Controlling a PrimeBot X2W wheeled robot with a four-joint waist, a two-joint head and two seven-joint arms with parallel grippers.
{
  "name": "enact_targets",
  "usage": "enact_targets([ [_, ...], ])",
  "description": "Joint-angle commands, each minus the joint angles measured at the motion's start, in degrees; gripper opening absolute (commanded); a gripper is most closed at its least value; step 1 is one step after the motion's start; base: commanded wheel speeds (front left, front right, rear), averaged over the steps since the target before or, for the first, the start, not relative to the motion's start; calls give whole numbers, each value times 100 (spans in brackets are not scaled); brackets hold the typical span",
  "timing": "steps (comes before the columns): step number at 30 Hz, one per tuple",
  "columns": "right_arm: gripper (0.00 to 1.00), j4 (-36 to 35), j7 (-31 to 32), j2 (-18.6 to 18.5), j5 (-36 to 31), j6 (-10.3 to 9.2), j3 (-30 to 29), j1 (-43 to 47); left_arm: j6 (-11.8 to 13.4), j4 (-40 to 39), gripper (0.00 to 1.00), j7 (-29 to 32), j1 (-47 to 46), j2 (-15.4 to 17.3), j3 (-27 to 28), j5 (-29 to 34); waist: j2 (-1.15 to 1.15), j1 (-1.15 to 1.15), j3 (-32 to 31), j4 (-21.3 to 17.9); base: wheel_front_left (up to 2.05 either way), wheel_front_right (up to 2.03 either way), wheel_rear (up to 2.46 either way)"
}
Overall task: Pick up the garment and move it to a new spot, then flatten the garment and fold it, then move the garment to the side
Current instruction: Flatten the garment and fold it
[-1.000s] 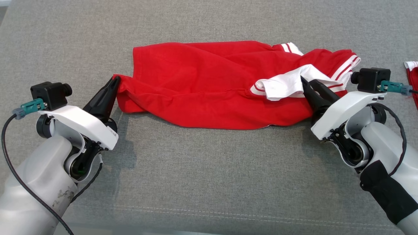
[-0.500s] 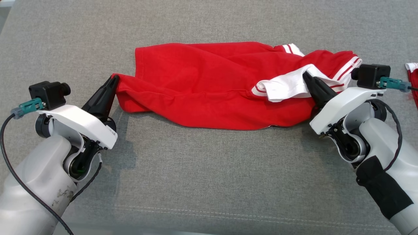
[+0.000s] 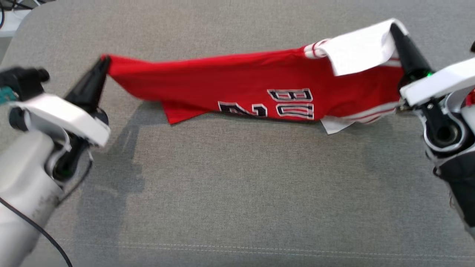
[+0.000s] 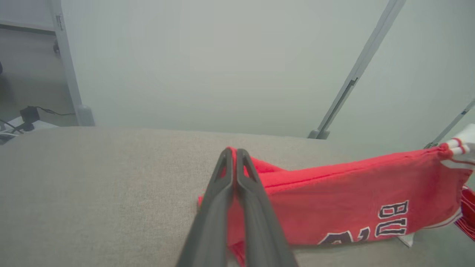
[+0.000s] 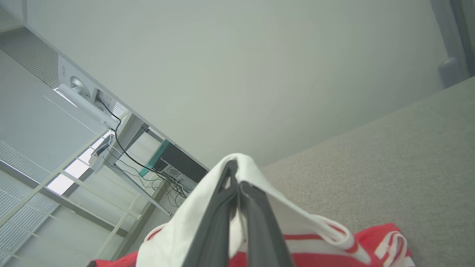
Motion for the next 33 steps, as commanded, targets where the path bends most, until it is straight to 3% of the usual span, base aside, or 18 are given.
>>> enact_targets([
  [1, 0, -234, 8, 5, 83, 26, -72, -220, 3, -132, 0, -64, -484, 343, 289, 45, 0, 0, -47, -40, 0, 0, 0],
  [7, 0, -172, -412, 195, 179, 26, -492, -1288, 3, -83, 0, -73, -1605, 422, 666, 435, 0, 0, -162, -123, 0, 0, 0],
  [11, 0, -135, -872, 315, 77, 26, -798, -2156, 55, -280, 0, -75, -2323, 268, 1702, 1076, 0, 0, -170, -143, 0, 0, 0],
  [14, 0, -205, -886, 389, 219, 26, -766, -2210, 40, -548, 0, -75, -2157, -12, 2558, 1482, 0, 0, -277, -151, 0, 0, 0],
  [18, 0, -145, -423, 249, 375, 26, -426, -1700, 12, -476, 0, -75, -1379, -155, 2471, 1521, 0, 0, -414, -171, 0, 0, 0],
  [21, 0, -33, 229, -27, 550, 26, -83, -915, 7, -404, 0, 244, -446, -101, 2033, 981, 0, 0, -527, -170, 0, 0, 0],
  [25, 0, -1, 1430, -471, 754, 26, 464, 102, 5, -524, 0, 1083, 625, 325, 1426, 308, 0, 0, -627, -185, 0, 0, 0],
  [30, 0, -810, 3316, -1207, 1162, 26, 1189, 994, 4, -1002, 0, 2298, 1284, 969, 854, -339, 0, 0, -825, -192, 0, 0, 0],
  [33, 0, -1450, 4141, -1737, 1448, 26, 1357, 1309, 4, -1323, 0, 2866, 1367, 1411, 677, -481, 0, 0, -983, -197, 0, 0, 0],
])
